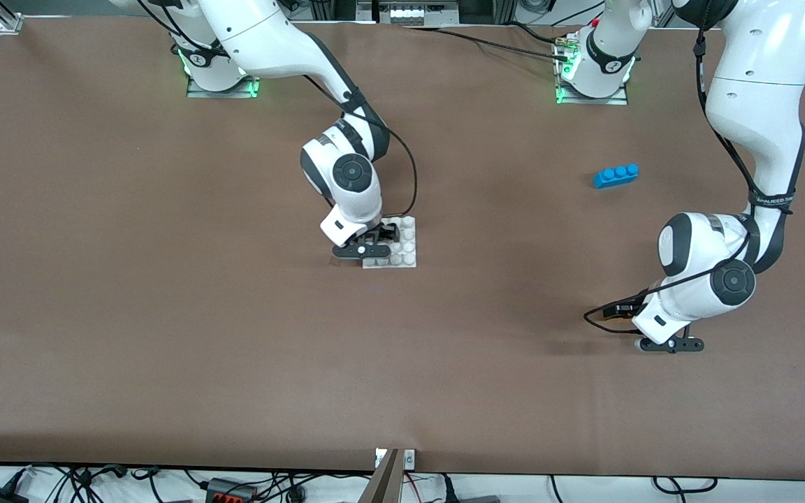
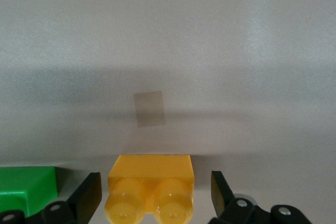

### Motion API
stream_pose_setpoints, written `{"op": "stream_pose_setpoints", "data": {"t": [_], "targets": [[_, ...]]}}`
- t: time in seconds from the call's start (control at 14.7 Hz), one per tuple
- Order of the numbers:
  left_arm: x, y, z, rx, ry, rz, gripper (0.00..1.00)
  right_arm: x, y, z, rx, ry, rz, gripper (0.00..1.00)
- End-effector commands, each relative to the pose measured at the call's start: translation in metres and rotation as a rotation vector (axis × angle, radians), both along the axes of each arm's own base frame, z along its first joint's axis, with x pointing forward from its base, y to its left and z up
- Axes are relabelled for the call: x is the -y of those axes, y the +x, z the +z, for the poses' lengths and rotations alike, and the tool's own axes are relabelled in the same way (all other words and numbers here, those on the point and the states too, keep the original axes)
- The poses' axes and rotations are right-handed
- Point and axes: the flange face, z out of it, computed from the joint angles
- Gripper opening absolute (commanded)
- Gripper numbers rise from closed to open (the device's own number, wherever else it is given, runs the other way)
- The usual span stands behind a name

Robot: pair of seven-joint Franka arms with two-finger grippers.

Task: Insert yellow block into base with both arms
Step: 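Slide the base plate with the right gripper while the left gripper grips the yellow brick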

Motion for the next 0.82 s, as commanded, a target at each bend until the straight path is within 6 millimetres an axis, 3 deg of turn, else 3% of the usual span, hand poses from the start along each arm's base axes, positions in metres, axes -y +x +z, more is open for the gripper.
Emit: {"op": "stream_pose_setpoints", "data": {"t": [0.0,0.34,0.48,0.75], "targets": [[-0.003,-0.002,0.001,0.010,0.011,-0.025,0.87,-0.019,-0.005,-0.010,-0.010,0.024,-0.030,0.37],[-0.005,-0.005,-0.007,-0.004,0.011,-0.025,0.87,-0.044,-0.006,-0.002,0.003,0.069,-0.043,0.33],[-0.006,-0.005,-0.007,-0.002,0.011,-0.031,0.87,-0.057,-0.011,-0.006,-0.003,0.086,-0.036,0.33],[-0.007,-0.005,-0.007,-0.003,0.010,-0.055,0.74,-0.068,-0.005,0.005,0.014,0.111,-0.070,0.33]]}}
